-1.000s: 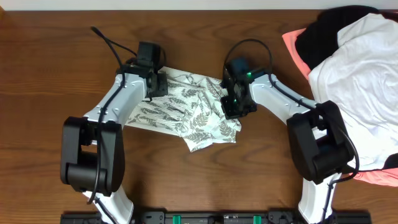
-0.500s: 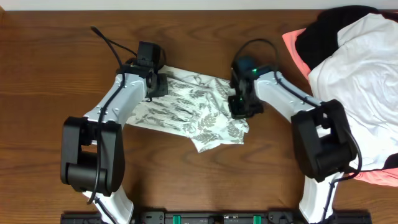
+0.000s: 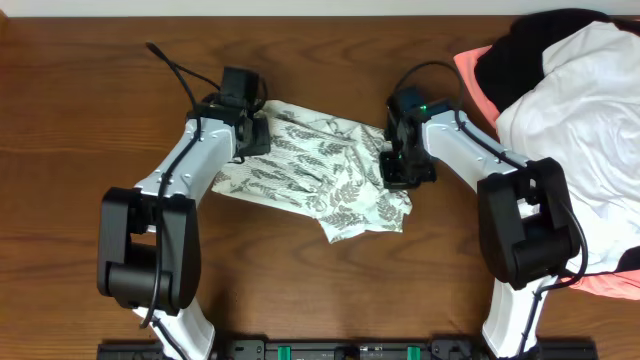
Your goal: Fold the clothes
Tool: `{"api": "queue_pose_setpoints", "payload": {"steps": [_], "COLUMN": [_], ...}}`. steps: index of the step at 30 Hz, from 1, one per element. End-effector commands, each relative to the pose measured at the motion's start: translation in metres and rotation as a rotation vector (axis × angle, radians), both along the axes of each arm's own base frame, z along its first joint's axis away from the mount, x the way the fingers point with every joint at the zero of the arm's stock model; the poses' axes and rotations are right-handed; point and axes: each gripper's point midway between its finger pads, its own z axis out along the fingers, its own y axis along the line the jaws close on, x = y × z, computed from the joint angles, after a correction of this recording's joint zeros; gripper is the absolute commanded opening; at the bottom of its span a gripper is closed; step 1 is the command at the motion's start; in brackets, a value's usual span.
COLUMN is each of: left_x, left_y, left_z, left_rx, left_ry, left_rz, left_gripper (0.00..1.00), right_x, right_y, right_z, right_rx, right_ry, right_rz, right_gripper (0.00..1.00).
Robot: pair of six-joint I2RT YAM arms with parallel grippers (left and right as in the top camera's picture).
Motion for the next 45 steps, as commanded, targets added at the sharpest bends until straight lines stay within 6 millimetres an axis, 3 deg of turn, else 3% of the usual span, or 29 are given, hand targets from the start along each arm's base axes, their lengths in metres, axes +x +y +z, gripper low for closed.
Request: {"api": "queue_pose_setpoints", "payload": {"steps": [1, 6, 10, 16, 18, 27, 38, 45], "left_x": [-0.004, -0.004, -0.004, -0.004, -0.005, 0.0, -0.021, -0.014], "left_y": [0.004, 0.004, 0.004, 0.004, -0.001, -0.067, -0.123, -0.115], "left_z": [-0.004, -0.004, -0.004, -0.004, -0.005, 0.008, 0.01, 0.006], "left_rx": [0.017, 0.017, 0.017, 0.017, -0.005, -0.286, -0.267, -0.141], "left_ry": [0.017, 0.017, 0.017, 0.019, 0.024, -0.02, -0.034, -0.057], "left_rz": [-0.002, -0.002, -0.002, -0.002, -0.011, -0.252, -0.532, -0.504], "left_gripper": [0.32, 0.32, 0.32, 0.32, 0.41, 0.55, 0.57, 0.57], "right_x": [-0.02, -0.018, -0.017, -0.014, -0.014, -0.011, -0.01, -0.01], "right_y": [-0.075, -0.117, -0.13, -0.13, -0.128, -0.124, -0.117, -0.116], "right_z": [-0.043, -0.034, -0.032, -0.034, -0.034, -0.036, -0.039, -0.039], "right_rx": [-0.352, -0.514, -0.539, -0.526, -0.515, -0.5, -0.451, -0.448], "right_ry": [0.08, 0.071, 0.079, 0.071, 0.07, 0.059, 0.061, 0.063], "right_rz": [-0.041, -0.06, -0.052, -0.02, -0.023, -0.012, 0.014, 0.013], "right_gripper": [0.01, 0.01, 0.01, 0.03, 0.04, 0.03, 0.04, 0.04]}}
